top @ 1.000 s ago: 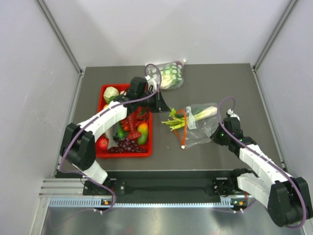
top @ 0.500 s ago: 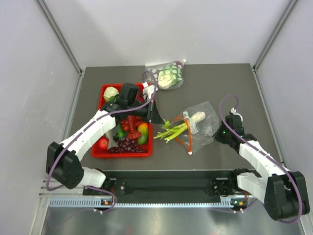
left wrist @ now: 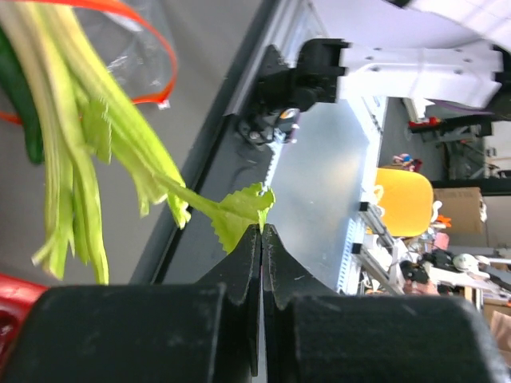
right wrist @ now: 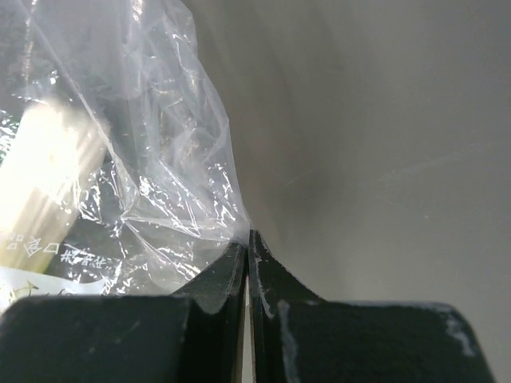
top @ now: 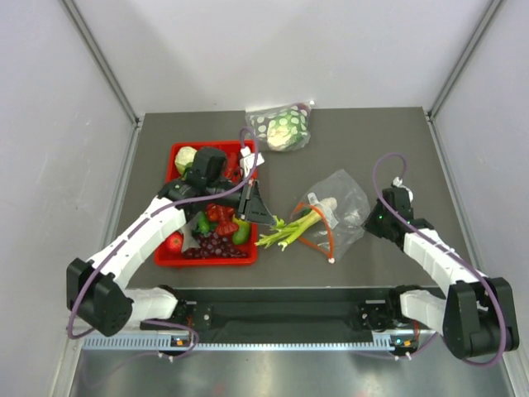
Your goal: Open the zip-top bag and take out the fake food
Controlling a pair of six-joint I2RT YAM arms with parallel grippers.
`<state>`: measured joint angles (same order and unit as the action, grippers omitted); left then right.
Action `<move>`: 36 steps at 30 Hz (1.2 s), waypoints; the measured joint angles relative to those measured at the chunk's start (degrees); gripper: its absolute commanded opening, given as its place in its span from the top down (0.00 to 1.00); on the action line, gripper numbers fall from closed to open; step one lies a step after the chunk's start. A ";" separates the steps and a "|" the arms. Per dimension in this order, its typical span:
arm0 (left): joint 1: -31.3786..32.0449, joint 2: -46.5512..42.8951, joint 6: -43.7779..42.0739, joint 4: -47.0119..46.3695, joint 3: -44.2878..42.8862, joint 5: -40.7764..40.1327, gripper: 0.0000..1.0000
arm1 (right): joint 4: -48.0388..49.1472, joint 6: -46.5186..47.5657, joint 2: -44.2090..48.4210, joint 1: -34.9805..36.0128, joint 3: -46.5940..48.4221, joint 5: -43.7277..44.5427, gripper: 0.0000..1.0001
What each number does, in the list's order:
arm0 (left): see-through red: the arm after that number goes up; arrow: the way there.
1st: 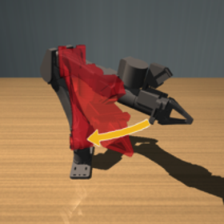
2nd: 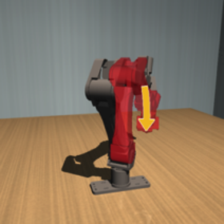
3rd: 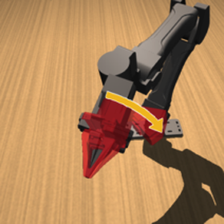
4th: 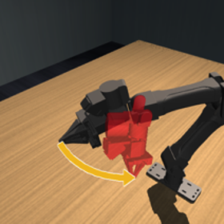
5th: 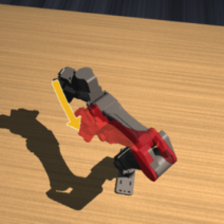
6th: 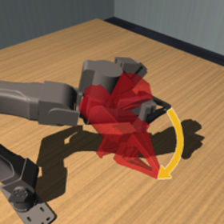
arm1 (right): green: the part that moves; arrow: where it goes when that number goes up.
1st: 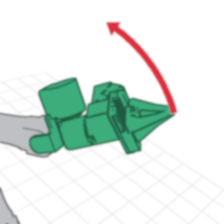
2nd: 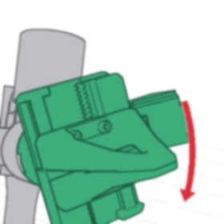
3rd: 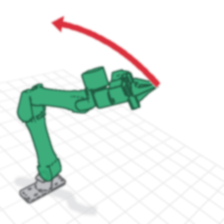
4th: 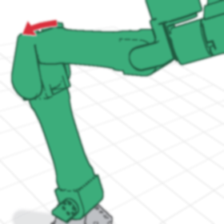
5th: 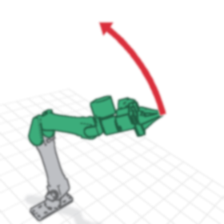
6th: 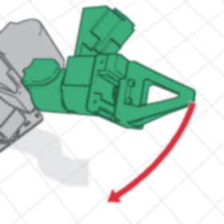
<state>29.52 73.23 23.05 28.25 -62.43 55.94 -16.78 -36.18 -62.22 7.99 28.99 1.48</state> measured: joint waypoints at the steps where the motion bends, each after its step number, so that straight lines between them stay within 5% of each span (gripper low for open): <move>1: 0.00 -0.61 0.26 -0.15 0.00 0.85 1.00 | 0.00 0.00 -0.33 -0.04 0.00 0.00 1.00; 15: 0.00 -3.23 8.26 -8.09 -0.09 5.18 1.00 | 0.98 0.24 -3.10 -0.68 1.90 -0.59 0.98; 16: 0.00 -3.21 8.44 -8.50 -0.09 5.18 1.00 | 1.07 0.35 -3.17 -0.68 1.90 -0.81 0.94; 18: 0.00 -3.19 8.94 -9.38 -0.09 5.16 1.00 | 1.16 1.09 -3.06 -0.70 1.90 -1.55 0.74; 19: 0.00 -3.17 9.20 -9.94 -0.09 5.16 1.00 | 1.16 1.55 -2.75 -0.70 1.90 -1.86 0.56; 22: 0.00 -2.54 10.08 -12.00 -0.09 5.38 1.00 | 1.18 3.41 -0.35 -0.76 1.92 -2.97 0.33; 31: 0.00 0.24 11.32 -14.97 -0.09 6.01 1.00 | 0.44 10.84 11.06 1.22 4.72 -5.68 0.23; 36: 0.00 1.22 11.72 -16.02 -0.09 6.01 1.00 | 0.42 12.81 15.43 9.73 5.44 -5.11 0.22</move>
<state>29.52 74.46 34.76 12.23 -62.52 61.95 -16.36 -23.38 -46.78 17.72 34.44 -3.64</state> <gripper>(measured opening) 0.012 0.776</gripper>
